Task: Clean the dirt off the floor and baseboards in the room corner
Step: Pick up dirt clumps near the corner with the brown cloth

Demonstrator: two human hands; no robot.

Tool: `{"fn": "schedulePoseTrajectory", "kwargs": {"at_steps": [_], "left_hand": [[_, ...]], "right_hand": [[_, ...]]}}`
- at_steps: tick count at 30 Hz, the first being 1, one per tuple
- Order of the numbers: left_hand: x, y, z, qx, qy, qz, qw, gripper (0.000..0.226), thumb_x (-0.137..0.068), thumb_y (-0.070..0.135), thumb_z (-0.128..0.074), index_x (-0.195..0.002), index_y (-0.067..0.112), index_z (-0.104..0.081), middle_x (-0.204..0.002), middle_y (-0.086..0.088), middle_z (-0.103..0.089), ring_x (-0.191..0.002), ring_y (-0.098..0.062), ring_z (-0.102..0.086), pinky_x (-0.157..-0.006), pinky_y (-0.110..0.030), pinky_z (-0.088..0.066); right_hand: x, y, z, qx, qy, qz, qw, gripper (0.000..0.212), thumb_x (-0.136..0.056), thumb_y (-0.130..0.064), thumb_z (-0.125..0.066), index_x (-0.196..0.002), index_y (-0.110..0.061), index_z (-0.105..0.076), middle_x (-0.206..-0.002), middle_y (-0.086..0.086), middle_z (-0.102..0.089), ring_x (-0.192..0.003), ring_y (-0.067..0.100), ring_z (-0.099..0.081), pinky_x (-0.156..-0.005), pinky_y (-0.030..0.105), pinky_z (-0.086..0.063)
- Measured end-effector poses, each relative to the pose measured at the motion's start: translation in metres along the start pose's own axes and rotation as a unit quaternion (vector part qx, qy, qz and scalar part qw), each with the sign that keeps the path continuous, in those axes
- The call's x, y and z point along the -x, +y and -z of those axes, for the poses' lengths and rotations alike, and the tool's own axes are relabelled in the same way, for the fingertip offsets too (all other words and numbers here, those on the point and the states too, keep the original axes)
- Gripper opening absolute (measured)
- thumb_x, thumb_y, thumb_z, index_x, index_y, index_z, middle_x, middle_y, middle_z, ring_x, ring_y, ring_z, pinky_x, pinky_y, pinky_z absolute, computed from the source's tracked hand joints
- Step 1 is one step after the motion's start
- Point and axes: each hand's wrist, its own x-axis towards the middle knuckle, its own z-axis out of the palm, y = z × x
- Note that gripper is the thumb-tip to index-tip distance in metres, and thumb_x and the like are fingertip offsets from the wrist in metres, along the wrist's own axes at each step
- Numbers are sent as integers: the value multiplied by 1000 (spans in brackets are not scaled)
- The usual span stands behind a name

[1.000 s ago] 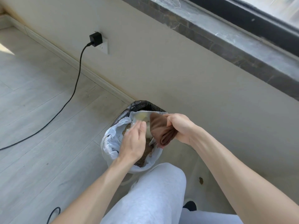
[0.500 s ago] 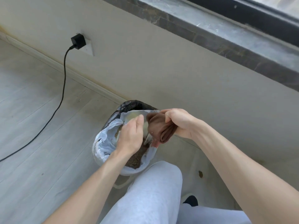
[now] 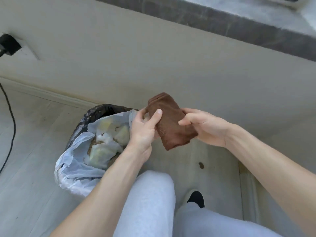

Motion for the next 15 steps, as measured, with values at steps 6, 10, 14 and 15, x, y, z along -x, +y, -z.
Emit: {"fn": "schedulePoseTrajectory", "kwargs": {"at_steps": [6,10,14,15], "left_hand": [[-19,-46,-49,-131,-147,22,980,49,-95,12,-71,-140,15,-53,-117,-9,-76,-108,-22,-73,-87,-37,-60],[-38,-84,-72,-309,-189,-1,932,58,-89,33,-76,-143,28,-55,-114,-4,-75,-102,-18,-73,-84,-36,-60],[-50,-112,-68,-386,-129,24,913,43,-103,25,-61,-145,25,-53,-112,-4,-74,-82,-12,-67,-70,-27,-54],[-51,-118,-64,-393,-121,35,911,40,-103,23,-59,-143,24,-55,-109,-3,-75,-78,-12,-66,-69,-26,-53]], "right_hand": [[15,87,49,-179,62,12,982,50,-99,-38,-57,-140,-10,-60,-137,15,-66,-129,30,-62,-110,48,-48],[18,145,77,-234,182,17,955,44,-99,-35,-61,-135,-9,-65,-128,13,-71,-119,27,-69,-97,42,-57],[22,228,114,-252,391,-1,885,34,-95,-23,-71,-127,-14,-68,-112,9,-78,-101,25,-76,-82,38,-62],[25,254,123,-234,440,-15,867,33,-95,-21,-72,-127,-16,-68,-110,7,-78,-99,24,-76,-84,39,-62]]}}
